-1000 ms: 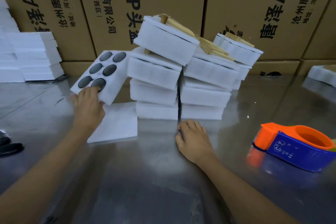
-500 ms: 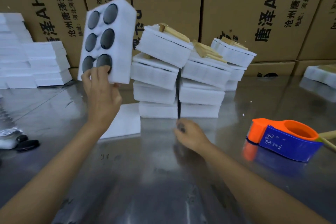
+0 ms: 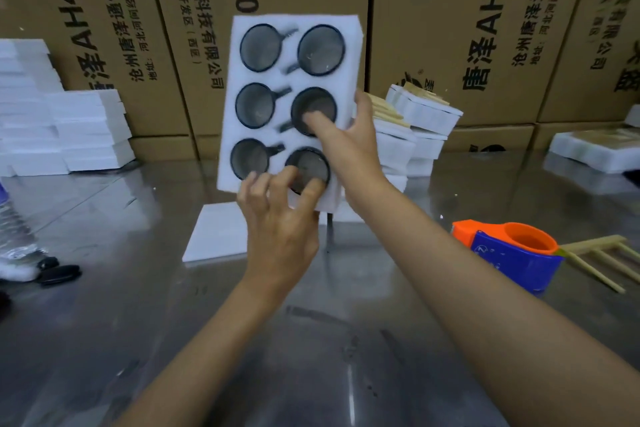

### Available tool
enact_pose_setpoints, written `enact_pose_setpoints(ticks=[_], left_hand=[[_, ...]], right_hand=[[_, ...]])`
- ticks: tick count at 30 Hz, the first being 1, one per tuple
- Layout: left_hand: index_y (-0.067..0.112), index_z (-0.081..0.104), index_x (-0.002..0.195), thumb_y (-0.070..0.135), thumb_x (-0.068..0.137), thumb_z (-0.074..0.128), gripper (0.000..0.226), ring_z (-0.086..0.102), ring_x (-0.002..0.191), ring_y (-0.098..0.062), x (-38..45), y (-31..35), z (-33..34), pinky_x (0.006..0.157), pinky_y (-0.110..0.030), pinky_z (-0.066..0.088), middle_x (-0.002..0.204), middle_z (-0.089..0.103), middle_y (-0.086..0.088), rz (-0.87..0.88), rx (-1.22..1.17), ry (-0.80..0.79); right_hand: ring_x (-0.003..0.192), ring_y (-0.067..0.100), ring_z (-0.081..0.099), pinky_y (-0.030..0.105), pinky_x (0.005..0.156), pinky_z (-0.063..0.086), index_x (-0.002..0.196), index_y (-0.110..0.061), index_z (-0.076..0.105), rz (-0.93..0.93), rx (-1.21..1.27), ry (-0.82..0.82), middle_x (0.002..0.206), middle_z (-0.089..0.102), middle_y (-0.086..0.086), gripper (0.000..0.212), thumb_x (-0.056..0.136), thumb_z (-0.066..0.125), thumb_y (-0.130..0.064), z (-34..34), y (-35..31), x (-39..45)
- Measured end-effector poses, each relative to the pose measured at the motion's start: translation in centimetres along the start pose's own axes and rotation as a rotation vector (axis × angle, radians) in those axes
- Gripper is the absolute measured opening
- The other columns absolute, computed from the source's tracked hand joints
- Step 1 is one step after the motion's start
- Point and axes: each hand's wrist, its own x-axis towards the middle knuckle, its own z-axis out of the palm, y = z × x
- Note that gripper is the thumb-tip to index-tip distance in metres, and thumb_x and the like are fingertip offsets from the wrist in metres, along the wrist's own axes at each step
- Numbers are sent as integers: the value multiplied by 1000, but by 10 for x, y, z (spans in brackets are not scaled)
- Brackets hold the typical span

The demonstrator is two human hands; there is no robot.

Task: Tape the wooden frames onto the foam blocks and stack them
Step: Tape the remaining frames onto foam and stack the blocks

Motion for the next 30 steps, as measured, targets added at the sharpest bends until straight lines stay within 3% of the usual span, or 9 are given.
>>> enact_pose_setpoints(ticks=[5,8,12,15,17,20,23,26,30], left_hand=[[7,74,107,30,87,66,32,50,98,-31,-9,25,-20,86,-44,45,116,65,-19,306,-281,-117],[4,74,99,21,90,61,23,59,89,-31,-23,47,-30,78,-41,49,107,69,-13,299,-426,-154],[6,71,84,14,91,60,15,61,77,-23,-38,66,-30,69,-35,49,90,69,-1,141,-611,-237],[20,69,75,31,89,56,23,58,66,-12,-37,60,-22,61,-30,48,73,66,9,-318,-665,-322],[28,68,77,43,85,50,24,59,69,-10,-34,36,-5,59,-28,44,73,66,13,-616,-550,-370],[30,65,98,34,89,55,14,58,100,-22,-41,-26,31,75,-35,43,101,66,8,-638,-183,-472],[18,38,146,50,87,59,70,27,143,-33,-61,-85,63,111,-54,25,154,36,-11,-676,160,-870],[22,13,157,78,86,39,94,1,152,-35,-81,-123,78,116,-63,1,167,5,-10,-829,283,-1153],[10,49,134,61,97,35,64,49,123,-42,-85,-128,80,97,-48,39,135,53,-21,-676,393,-1033]], right_hand=[[82,11,73,27,64,58,125,-29,59,13,33,98,91,76,-6,48,81,60,-11,-66,29,-31],[94,22,73,44,76,61,129,-38,58,160,40,103,103,75,-2,62,76,57,-7,-99,55,-52],[97,39,70,60,85,54,110,-33,67,427,20,91,107,72,18,50,71,58,-4,-124,89,-63],[90,34,71,45,72,60,116,-28,65,573,-78,5,105,73,16,50,74,55,-2,-132,109,-60],[82,27,71,32,58,58,114,-26,64,630,-192,-47,100,73,13,45,76,54,-4,-136,120,-55],[66,11,67,15,44,45,100,-22,66,629,-370,-17,89,70,2,31,78,51,-4,-139,135,-49],[91,19,65,25,69,51,94,-26,68,582,-496,-26,98,70,-1,31,77,49,-7,-140,149,-47],[100,24,64,36,89,54,93,-30,70,576,-496,-9,100,71,-2,34,75,50,-10,-141,152,-48],[93,20,69,28,71,55,91,-33,72,577,-412,18,95,74,-4,37,73,51,-8,-144,152,-49]])
